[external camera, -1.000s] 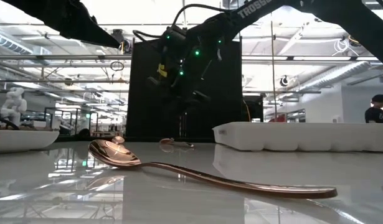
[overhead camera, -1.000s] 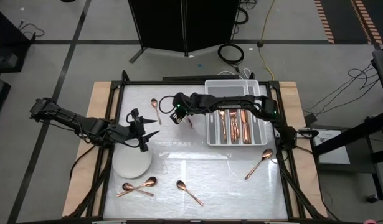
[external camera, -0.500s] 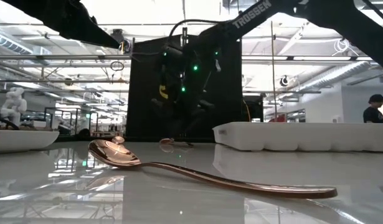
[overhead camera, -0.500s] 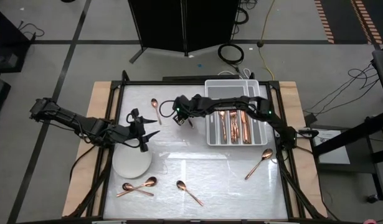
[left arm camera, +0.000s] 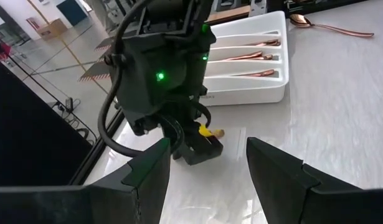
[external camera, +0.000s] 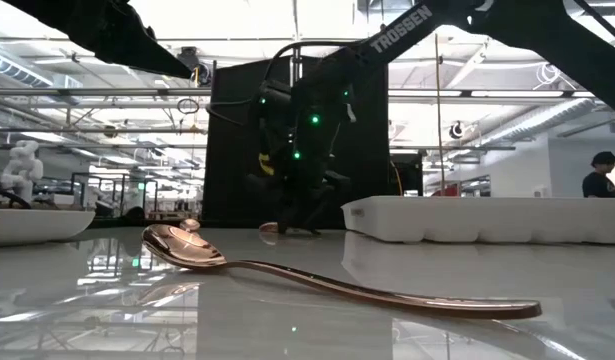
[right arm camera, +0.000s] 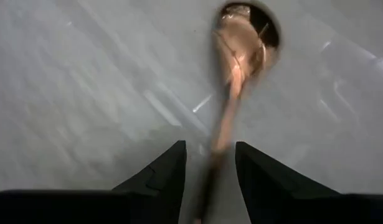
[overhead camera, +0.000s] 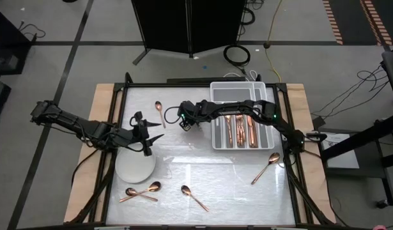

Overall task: Sort silverware
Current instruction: Put the bronze spoon into the silverware tray

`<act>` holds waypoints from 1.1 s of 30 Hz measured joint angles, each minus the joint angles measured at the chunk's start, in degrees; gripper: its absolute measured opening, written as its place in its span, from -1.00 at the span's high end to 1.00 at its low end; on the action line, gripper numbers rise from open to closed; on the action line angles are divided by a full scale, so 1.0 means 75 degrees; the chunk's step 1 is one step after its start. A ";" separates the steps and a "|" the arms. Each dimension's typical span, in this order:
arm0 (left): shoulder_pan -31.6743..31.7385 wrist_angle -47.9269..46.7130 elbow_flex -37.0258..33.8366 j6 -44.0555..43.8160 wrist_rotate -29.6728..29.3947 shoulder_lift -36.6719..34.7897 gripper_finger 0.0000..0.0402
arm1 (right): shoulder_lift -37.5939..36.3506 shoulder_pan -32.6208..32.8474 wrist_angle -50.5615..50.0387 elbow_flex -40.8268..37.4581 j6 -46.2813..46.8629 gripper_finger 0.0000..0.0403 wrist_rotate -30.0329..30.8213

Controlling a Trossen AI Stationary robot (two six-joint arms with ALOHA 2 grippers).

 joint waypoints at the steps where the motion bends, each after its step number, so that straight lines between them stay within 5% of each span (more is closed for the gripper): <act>1: 0.0000 0.0006 0.0000 0.0000 0.0000 -0.0003 -0.05 | 0.0059 0.0021 0.0028 0.0016 0.0005 0.34 -0.0083; 8: 0.0000 0.0003 -0.0003 -0.0002 0.0000 -0.0003 -0.05 | 0.0287 0.0059 -0.0100 0.0034 0.0142 0.40 -0.0411; 16: 0.0000 -0.0002 -0.0003 0.0000 0.0000 -0.0003 -0.05 | 0.0294 0.0086 -0.0115 0.0032 0.0137 0.94 -0.0671; 24: 0.0000 0.0233 -0.0052 0.0563 0.0077 -0.0079 -0.05 | -0.0452 0.0287 -0.0356 -0.0055 -0.0128 0.98 -0.1083; 33: 0.0009 0.2644 -0.1850 0.1692 0.0514 -0.1701 -0.05 | -0.2039 0.0885 0.0392 -0.0631 -0.0609 0.99 -0.0823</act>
